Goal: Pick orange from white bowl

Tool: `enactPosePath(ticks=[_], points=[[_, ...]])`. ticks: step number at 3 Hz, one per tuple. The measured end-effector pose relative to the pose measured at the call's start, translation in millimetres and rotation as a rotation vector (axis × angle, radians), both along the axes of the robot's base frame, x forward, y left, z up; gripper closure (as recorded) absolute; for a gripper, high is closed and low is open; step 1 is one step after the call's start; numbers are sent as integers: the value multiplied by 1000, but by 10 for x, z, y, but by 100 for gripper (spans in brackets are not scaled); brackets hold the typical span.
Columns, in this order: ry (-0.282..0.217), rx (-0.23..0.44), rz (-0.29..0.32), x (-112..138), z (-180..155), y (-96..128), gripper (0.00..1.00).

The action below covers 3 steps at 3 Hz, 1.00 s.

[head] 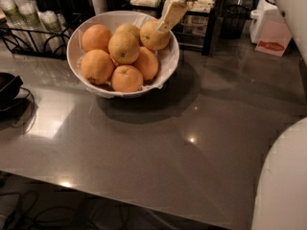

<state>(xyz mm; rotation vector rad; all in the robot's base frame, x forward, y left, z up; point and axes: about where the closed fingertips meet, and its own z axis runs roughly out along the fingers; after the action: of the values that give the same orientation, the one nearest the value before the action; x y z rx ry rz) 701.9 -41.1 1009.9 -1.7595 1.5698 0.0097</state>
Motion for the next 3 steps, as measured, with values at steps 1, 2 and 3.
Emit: enactPosePath(ticks=[1,2,3], points=[[1,0,0,1,-5,2,26],[21,-3,4,21,-106,30,36],[52,-7,6,52,-255,52,41]])
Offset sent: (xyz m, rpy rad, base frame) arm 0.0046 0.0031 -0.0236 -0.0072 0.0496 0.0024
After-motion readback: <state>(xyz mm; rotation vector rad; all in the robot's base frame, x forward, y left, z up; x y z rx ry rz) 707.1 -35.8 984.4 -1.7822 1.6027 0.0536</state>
